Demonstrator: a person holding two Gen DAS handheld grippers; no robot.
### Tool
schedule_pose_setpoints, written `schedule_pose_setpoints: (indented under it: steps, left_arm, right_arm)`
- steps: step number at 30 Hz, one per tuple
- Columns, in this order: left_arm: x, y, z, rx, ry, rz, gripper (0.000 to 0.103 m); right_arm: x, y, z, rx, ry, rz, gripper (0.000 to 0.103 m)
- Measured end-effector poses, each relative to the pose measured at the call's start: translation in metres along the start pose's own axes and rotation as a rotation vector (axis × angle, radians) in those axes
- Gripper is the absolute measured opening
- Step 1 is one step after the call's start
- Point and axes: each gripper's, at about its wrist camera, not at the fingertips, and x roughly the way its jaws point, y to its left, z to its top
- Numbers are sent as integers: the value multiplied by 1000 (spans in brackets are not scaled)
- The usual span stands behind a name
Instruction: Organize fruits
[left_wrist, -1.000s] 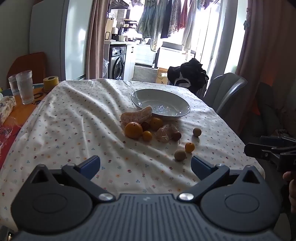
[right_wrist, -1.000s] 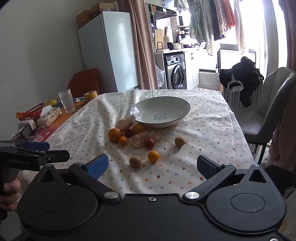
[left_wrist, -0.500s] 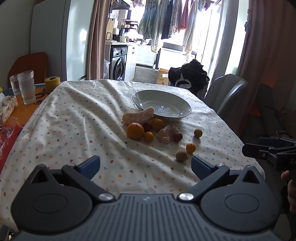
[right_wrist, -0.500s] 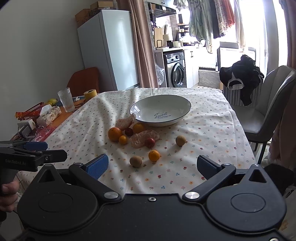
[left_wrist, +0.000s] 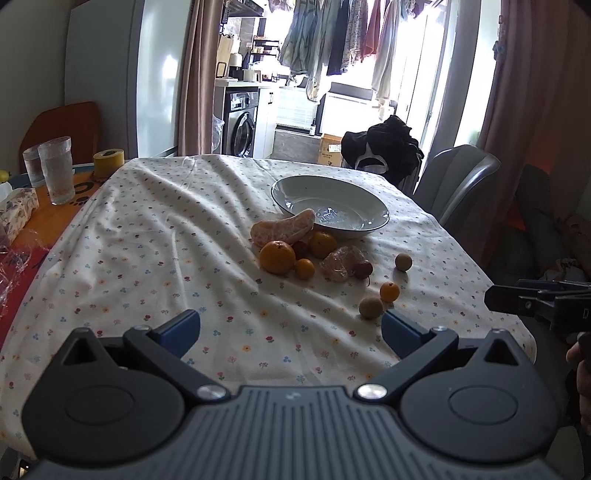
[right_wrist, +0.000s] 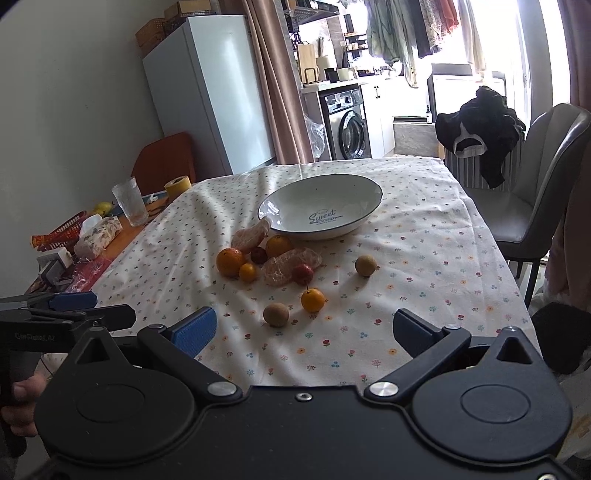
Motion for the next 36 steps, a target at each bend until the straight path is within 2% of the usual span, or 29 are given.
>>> schedule_pose_setpoints:
  steps: [17, 36]
  left_arm:
    - [-1, 2, -1, -4, -3, 3, 103]
    - [-3, 1, 0, 2, -9, -6, 103]
  right_arm:
    - [-5, 11, 5, -61, 1, 22, 103]
    - [-4, 17, 8, -127, 8, -5, 103]
